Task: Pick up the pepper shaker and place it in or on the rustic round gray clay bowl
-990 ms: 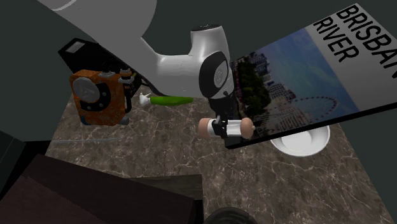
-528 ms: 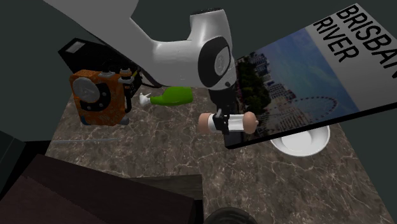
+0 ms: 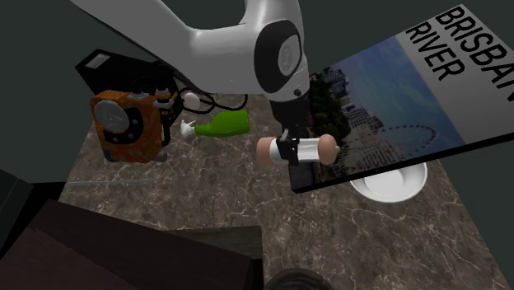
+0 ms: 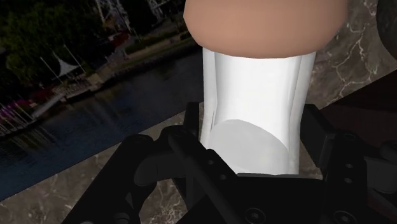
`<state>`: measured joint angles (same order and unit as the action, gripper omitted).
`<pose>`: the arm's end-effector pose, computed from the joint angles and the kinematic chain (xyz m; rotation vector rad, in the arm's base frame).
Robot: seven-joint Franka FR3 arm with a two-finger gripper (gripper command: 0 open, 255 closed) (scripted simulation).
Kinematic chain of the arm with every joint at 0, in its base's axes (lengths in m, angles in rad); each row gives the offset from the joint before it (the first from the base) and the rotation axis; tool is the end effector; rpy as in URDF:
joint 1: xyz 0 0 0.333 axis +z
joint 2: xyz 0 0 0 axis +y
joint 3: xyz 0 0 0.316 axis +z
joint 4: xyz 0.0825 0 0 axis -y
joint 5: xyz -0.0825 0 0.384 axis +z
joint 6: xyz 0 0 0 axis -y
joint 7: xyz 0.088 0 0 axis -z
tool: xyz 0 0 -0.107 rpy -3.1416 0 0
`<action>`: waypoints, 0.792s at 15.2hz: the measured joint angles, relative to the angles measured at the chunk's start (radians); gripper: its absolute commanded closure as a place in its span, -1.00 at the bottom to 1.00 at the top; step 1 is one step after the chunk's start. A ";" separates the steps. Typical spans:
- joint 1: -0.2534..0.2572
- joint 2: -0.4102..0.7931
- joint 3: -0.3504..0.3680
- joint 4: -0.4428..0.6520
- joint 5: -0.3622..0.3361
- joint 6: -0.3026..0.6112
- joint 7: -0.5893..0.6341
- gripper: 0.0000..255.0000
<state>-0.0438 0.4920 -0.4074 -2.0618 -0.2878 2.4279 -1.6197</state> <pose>0.5247 -0.2542 0.2043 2.2569 1.9646 -0.5586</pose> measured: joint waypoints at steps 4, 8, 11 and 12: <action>0.007 -0.045 -0.008 0.000 -0.007 -0.042 -0.010 1.00; 0.014 -0.086 -0.014 0.000 -0.014 -0.081 -0.017 1.00; 0.014 -0.146 -0.039 -0.088 -0.051 -0.047 -0.013 1.00; 0.012 -0.173 -0.052 -0.125 -0.069 -0.033 -0.013 1.00</action>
<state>-0.0316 0.3194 -0.4589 -2.1868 -0.3571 2.3944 -1.6323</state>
